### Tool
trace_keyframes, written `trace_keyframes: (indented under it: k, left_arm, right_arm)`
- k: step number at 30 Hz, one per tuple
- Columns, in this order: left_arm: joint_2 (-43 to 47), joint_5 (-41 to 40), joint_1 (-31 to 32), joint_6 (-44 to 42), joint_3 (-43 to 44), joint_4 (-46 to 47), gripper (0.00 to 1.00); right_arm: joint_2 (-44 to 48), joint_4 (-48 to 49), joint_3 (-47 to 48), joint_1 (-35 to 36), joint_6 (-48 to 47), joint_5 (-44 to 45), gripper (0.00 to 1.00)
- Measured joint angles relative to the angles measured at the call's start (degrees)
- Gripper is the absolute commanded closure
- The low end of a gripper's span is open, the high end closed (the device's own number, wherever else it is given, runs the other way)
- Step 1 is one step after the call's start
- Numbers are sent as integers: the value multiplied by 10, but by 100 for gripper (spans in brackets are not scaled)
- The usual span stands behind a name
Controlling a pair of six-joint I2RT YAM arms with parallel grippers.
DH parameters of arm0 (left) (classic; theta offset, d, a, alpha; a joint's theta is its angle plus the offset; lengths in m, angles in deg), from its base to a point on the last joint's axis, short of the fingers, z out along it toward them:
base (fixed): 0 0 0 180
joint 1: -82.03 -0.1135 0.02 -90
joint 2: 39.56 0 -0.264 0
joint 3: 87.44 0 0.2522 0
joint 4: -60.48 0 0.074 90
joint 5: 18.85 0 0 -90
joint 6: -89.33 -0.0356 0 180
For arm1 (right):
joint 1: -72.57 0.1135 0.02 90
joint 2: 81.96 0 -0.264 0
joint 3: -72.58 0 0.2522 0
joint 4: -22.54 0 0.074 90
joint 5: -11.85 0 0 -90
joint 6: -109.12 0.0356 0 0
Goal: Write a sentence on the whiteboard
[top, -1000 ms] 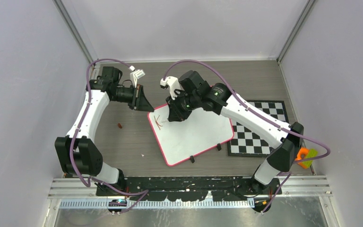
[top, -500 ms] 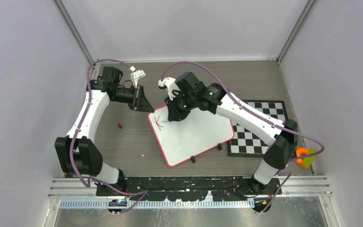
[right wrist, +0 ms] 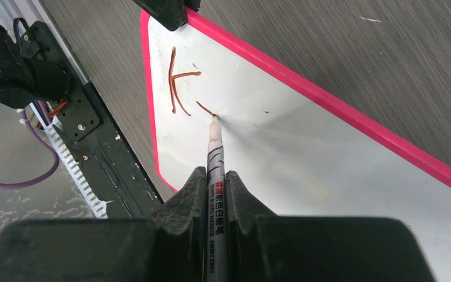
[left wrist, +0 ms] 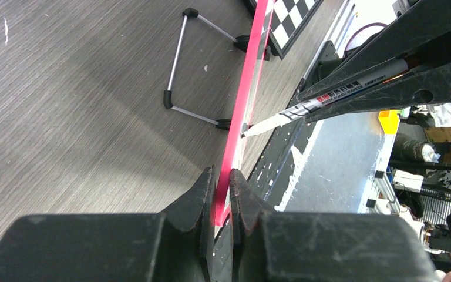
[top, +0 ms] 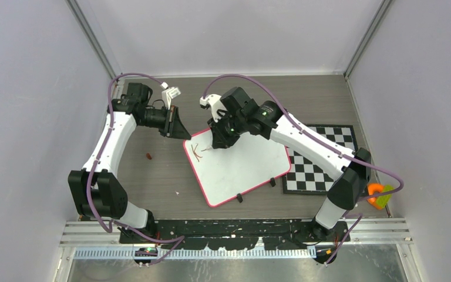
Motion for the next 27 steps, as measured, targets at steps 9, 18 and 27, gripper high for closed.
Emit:
trace_keyframes:
  k: [9, 18, 27]
  left_arm:
    - [0, 0, 0, 0, 0, 0, 100]
    - [0, -1, 0, 0, 0, 0, 100]
    - [0, -6, 0, -2, 0, 0, 100]
  right_arm:
    - [-6, -5, 17, -3, 0, 3, 100]
    - [-15, -1, 23, 11, 1, 2, 100]
    - [-15, 10, 5, 17, 1, -1, 100]
